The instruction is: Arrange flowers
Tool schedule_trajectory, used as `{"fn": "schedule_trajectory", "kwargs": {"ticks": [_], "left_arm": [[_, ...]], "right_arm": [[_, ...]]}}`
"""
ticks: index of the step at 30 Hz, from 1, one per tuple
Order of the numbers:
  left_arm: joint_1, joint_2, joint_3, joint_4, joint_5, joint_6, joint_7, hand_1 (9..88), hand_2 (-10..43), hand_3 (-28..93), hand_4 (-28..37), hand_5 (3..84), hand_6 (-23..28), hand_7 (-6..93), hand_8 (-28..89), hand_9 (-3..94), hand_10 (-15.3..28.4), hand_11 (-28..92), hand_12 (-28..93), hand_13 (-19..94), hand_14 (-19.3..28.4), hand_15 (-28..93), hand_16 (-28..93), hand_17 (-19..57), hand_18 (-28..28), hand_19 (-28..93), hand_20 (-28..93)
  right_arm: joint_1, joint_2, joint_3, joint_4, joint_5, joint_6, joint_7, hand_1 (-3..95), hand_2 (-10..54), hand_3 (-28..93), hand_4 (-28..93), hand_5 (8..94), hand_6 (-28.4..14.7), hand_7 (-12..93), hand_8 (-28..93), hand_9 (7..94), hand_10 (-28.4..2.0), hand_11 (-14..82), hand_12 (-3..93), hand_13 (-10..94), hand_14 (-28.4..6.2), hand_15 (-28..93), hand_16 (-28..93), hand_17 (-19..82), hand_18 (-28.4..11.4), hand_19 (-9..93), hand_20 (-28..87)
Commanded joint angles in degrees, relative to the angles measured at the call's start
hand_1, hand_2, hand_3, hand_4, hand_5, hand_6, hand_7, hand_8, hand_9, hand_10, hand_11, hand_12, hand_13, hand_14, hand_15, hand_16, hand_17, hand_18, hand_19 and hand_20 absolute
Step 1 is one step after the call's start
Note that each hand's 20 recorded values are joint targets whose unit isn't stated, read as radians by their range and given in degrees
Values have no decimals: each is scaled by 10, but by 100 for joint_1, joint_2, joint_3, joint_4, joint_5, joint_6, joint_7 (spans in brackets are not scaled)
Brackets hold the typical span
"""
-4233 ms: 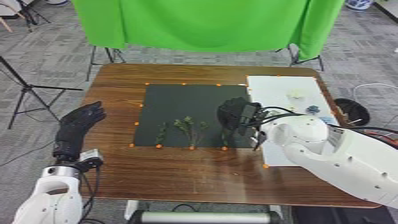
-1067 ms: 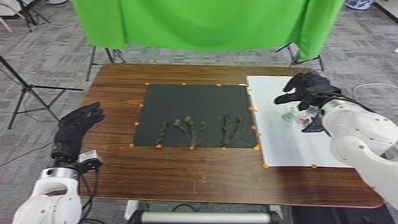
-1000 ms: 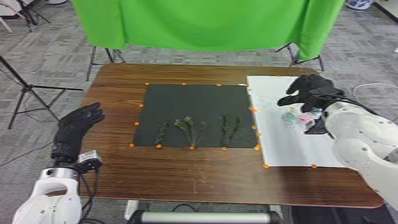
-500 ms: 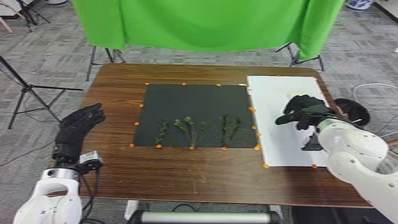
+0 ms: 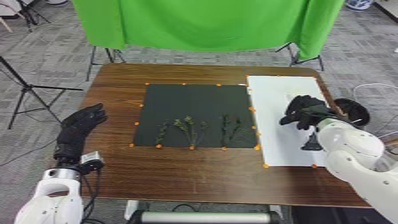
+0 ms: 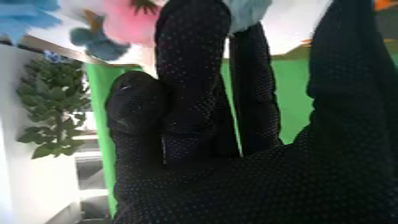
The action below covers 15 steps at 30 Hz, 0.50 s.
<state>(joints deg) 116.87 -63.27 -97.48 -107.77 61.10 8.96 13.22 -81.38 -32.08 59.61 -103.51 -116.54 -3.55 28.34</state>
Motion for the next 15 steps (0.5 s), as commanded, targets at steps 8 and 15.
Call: {"fn": "schedule_trajectory", "kwargs": {"ticks": [8, 15], "left_arm": [[-25, 140, -32, 34, -8, -10, 3, 281, -83, 701, -202, 499, 18, 177, -86, 467, 129, 191, 105, 376, 166, 255, 7, 65, 136, 126, 209], [-10, 502, -474, 154, -153, 206, 18, 282, -82, 703, -204, 499, 19, 178, -86, 469, 129, 192, 106, 379, 166, 256, 7, 66, 136, 126, 209]], "right_arm": [[-39, 131, -395, 75, -68, 1521, -321, 641, -95, 580, -201, 785, -9, 227, 119, 892, -91, 100, 404, 912, -29, 492, 353, 647, -92, 867, 437], [745, 192, -726, -571, -4, 1835, -564, 658, -95, 575, -195, 807, -10, 232, 115, 902, -91, 110, 430, 921, -25, 502, 361, 653, -92, 873, 446]]}}
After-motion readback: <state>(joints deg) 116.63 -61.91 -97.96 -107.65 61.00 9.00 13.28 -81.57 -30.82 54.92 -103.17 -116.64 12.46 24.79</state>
